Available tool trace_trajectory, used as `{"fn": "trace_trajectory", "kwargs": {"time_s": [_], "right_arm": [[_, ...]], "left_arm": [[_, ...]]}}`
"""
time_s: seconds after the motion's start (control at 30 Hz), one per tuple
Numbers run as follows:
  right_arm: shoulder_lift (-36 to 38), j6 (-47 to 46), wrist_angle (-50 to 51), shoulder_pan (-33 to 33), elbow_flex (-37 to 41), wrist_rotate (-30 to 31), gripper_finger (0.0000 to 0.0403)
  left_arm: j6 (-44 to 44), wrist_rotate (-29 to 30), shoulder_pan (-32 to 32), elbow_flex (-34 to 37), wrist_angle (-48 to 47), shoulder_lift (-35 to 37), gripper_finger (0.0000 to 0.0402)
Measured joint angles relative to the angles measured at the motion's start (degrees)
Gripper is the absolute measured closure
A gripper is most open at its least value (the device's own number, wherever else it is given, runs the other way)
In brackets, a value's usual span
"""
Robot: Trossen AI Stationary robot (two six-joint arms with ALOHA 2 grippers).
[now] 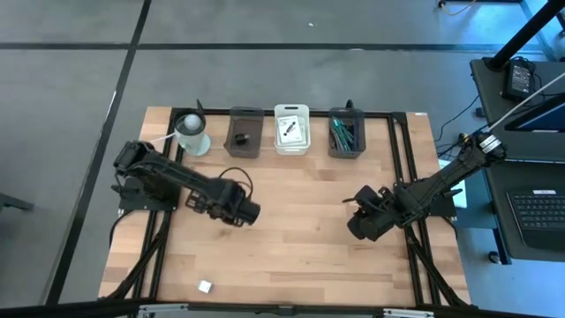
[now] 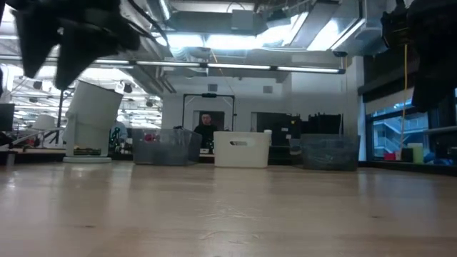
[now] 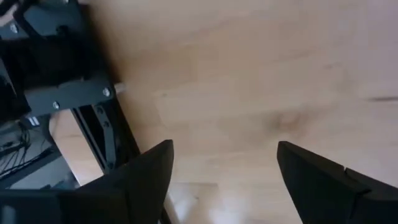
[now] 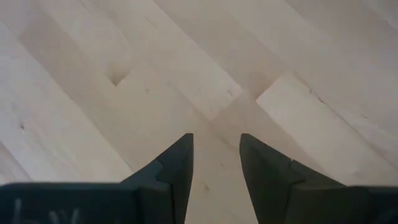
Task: Pick and place items into bin
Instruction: Put the white charger adapter into the left black bin
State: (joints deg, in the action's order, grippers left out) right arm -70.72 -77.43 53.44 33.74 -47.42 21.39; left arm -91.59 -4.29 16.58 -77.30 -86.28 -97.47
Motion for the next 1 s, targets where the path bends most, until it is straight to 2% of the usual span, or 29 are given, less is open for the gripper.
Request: {"fn": "trace_trajectory", "kwargs": {"time_s": [0.1,0.23,0.4,0.57,0.77,0.9,1.0], "right_arm": [[0.00,0.05,0.02,0.00,0.00,0.46,0.0268],[0.00,0.09,-0.01,0.00,0.00,1.08,0.0268],[0.00,-0.16,-0.03,0.00,0.00,1.09,0.0268],[0.00,-1.88,-0.80,0.00,0.00,1.11,0.0268],[-0.02,-6.80,-1.45,-0.02,0.00,2.91,0.0268],[-0.02,-10.31,-1.62,-0.02,0.00,3.21,0.0268],[-0.02,-12.91,-1.92,-0.02,0.00,3.20,0.0268]], "left_arm": [[-2.02,-0.02,3.62,0.00,0.19,0.00,0.0116],[4.01,-0.77,9.02,0.00,1.37,0.00,0.0119],[16.00,-1.76,16.25,0.00,2.10,0.00,0.0120],[33.77,0.03,21.93,0.02,3.59,0.00,0.0121],[37.62,8.06,25.72,0.04,14.21,0.00,0.0121],[45.92,9.46,29.95,0.04,23.11,0.00,0.0121],[51.10,9.67,33.78,0.04,26.12,0.00,0.0121]]}}
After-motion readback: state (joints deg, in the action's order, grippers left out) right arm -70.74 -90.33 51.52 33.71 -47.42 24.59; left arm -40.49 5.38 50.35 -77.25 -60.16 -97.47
